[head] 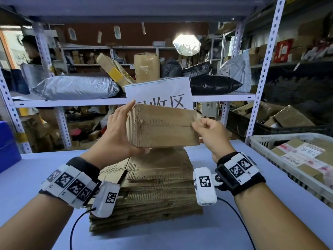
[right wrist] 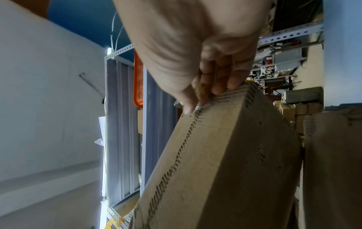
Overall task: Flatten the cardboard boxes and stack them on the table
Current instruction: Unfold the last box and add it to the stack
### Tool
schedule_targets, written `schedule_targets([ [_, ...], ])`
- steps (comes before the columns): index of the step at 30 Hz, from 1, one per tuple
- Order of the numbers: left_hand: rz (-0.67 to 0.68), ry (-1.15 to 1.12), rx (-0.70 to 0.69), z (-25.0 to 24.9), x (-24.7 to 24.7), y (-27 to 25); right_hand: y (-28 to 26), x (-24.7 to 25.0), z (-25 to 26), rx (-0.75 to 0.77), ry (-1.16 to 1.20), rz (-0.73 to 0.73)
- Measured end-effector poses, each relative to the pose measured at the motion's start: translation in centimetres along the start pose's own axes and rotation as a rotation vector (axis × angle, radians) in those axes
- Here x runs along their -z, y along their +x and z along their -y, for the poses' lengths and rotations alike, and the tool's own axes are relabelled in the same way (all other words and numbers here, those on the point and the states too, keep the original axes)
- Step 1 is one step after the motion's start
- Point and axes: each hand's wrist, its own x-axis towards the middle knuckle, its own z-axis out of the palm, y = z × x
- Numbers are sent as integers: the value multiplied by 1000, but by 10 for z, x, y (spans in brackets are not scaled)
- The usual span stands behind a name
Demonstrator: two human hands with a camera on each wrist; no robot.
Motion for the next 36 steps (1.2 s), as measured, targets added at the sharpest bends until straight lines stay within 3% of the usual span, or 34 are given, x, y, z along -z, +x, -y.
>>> schedule_targets([
  [6,24,23,41,6,2,1,-2,10,-2,-72,122,-68],
  [13,55,80,19,7,7,-2,-9,12,1,-220,276,15],
  [23,-7,220,-39,5,8,-11,-25,11,19,-137,259,13],
  [36,6,284,-2,-4,9,-15,-39,8,20,-169,248,44],
])
